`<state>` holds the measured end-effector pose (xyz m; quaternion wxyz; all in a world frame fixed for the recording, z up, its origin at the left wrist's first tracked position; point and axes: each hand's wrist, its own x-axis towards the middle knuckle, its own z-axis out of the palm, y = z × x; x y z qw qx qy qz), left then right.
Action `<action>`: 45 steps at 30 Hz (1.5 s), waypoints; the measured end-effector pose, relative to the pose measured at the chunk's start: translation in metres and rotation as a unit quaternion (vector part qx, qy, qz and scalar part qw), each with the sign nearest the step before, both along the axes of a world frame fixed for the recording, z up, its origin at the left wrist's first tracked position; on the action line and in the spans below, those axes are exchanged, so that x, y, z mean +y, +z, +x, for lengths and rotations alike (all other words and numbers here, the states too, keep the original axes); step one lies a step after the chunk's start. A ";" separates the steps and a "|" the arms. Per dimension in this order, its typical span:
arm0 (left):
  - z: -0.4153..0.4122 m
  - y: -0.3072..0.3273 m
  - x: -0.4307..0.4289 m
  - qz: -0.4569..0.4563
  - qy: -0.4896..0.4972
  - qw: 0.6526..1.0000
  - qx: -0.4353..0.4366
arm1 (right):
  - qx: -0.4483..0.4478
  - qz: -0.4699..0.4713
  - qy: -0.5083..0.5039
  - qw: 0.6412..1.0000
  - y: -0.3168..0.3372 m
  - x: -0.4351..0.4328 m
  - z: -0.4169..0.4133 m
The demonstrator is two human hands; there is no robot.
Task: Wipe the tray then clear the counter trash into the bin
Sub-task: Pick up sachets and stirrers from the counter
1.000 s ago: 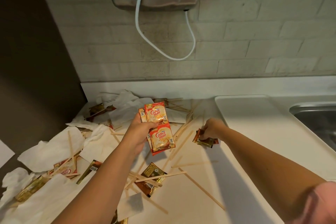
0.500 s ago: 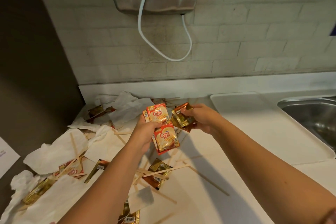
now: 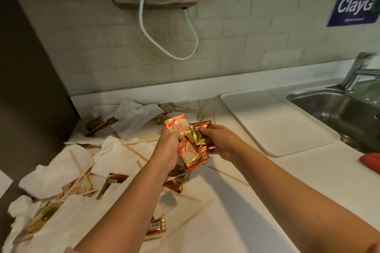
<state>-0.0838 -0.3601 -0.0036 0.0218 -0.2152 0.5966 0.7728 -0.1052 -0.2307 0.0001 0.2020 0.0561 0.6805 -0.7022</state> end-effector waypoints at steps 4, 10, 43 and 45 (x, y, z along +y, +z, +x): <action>0.015 0.003 0.020 0.036 -0.015 0.999 -0.023 | -0.031 -0.009 0.020 0.999 -0.010 0.014 0.014; 0.029 0.004 0.048 -0.019 -0.080 0.997 0.002 | -0.031 0.006 0.068 0.997 -0.006 0.047 0.026; 0.223 -0.132 0.389 -0.054 -0.407 0.901 -0.143 | -0.234 0.058 0.144 0.960 -0.136 0.439 0.238; 0.228 -0.155 0.396 -0.062 -0.397 0.894 -0.197 | -0.258 0.089 0.098 0.957 -0.156 0.437 0.246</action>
